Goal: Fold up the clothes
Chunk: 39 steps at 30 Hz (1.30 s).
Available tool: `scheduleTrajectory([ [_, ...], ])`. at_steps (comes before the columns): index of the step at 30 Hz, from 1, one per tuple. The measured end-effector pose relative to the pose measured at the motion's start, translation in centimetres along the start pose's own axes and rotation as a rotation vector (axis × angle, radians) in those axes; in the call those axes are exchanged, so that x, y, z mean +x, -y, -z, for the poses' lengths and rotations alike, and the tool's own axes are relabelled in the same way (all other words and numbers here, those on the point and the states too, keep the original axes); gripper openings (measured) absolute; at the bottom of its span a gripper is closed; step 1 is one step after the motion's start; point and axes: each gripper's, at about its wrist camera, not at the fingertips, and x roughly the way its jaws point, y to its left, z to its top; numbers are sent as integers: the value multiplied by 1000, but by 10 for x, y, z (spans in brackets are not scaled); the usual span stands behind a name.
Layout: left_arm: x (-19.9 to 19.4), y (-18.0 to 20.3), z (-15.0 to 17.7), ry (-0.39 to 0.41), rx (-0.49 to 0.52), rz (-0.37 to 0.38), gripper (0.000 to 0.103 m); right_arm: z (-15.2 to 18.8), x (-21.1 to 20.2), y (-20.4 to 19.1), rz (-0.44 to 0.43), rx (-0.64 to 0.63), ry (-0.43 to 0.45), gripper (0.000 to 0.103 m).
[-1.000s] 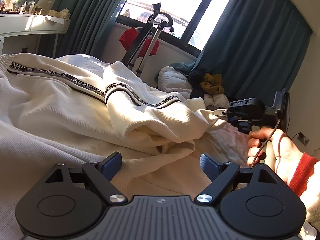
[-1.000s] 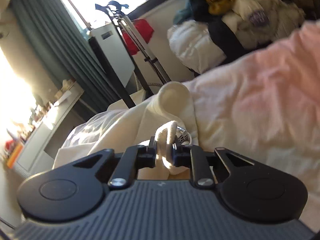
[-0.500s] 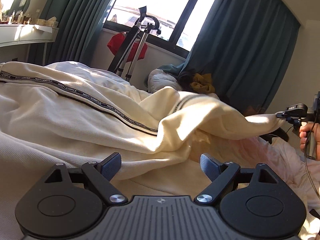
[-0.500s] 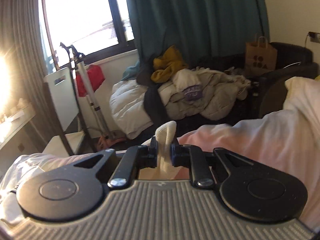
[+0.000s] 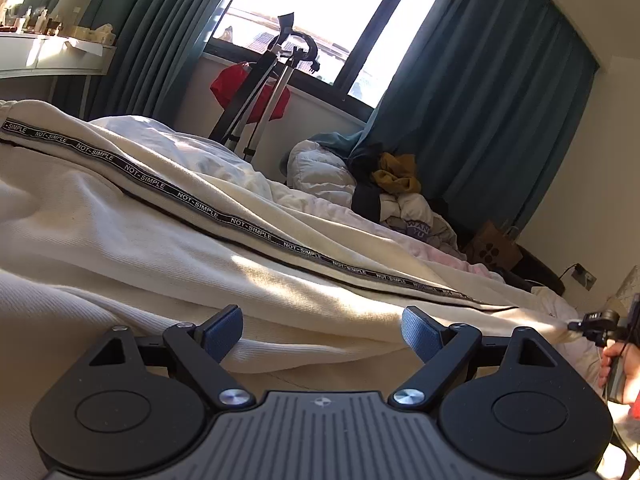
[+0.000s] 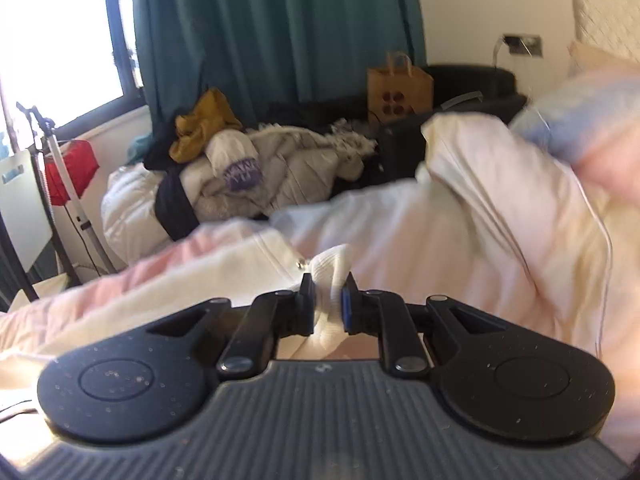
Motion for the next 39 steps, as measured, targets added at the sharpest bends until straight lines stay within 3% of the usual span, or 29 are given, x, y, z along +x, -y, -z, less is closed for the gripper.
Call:
scheduleTrajectory([
  [9, -9, 7, -6, 17, -9, 46, 88, 28, -48, 37, 34, 49, 39, 16],
  [16, -12, 16, -6, 5, 12, 46, 88, 60, -54, 66, 94, 108, -55, 17],
  [23, -14, 29, -5, -18, 44, 32, 88, 66, -84, 67, 123, 274, -75, 35],
  [24, -16, 32, -4, -16, 52, 26, 88, 67, -93, 67, 129, 309, -83, 34],
  [27, -23, 40, -1, -15, 68, 19, 88, 84, -118, 68, 182, 451, -181, 42],
  [29, -29, 43, -1, -19, 70, 24, 88, 96, -135, 68, 207, 537, -242, 42],
  [35, -64, 46, -4, -25, 48, 4, 88, 117, -191, 73, 173, 621, -220, 42],
  [37, -79, 43, -8, -38, 23, -37, 88, 124, -205, 79, 163, 661, -213, 48],
  [39, -95, 37, -11, -58, -10, -87, 88, 132, -216, 87, 161, 715, -212, 68],
])
